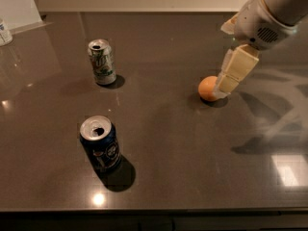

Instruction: Move 7up can near pepsi can

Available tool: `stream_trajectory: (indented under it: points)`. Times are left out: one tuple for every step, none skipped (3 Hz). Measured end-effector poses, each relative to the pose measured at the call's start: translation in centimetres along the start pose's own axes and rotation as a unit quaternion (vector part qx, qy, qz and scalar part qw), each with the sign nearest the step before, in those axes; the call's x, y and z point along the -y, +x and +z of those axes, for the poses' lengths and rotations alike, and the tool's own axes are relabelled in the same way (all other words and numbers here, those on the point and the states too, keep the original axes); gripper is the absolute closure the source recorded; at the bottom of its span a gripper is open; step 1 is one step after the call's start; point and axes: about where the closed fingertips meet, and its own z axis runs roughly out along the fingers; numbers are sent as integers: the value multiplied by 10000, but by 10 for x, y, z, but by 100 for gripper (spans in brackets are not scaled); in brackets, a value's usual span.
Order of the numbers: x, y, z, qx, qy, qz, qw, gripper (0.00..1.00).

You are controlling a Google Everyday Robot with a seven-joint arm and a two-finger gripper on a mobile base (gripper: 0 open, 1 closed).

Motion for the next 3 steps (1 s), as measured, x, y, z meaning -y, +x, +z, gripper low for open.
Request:
stream_trajectory:
  points:
    - [19, -38, 33, 490, -121, -15, 9987, 0]
    - [27, -77, 69, 899, -376, -58, 9952, 0]
    - [26, -118, 103, 1274, -614, -99, 9899, 0]
